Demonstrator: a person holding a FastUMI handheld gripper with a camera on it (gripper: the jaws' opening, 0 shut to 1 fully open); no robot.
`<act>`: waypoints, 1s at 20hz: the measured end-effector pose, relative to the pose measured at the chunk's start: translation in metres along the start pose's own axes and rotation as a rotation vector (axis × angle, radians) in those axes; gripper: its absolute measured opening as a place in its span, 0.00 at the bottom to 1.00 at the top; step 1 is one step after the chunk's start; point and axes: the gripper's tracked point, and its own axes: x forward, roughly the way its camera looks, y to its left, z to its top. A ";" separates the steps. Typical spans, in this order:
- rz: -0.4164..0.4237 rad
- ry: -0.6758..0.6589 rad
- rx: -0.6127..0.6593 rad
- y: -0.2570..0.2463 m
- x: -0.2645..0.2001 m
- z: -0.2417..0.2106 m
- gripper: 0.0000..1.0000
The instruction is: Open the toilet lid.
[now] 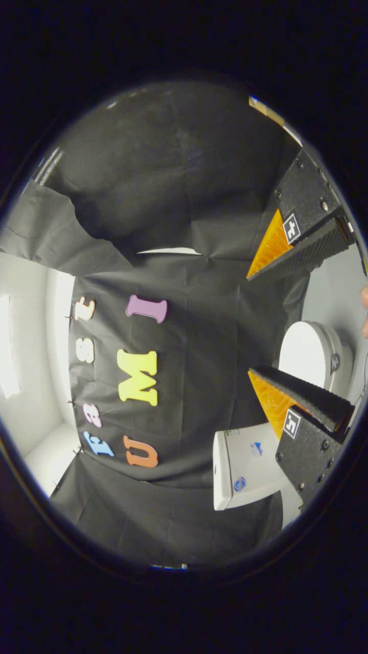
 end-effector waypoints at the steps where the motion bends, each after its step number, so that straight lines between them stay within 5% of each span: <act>1: 0.000 -0.004 0.003 0.001 -0.001 0.001 1.00; 20: 0.011 0.086 0.046 0.015 0.009 -0.031 1.00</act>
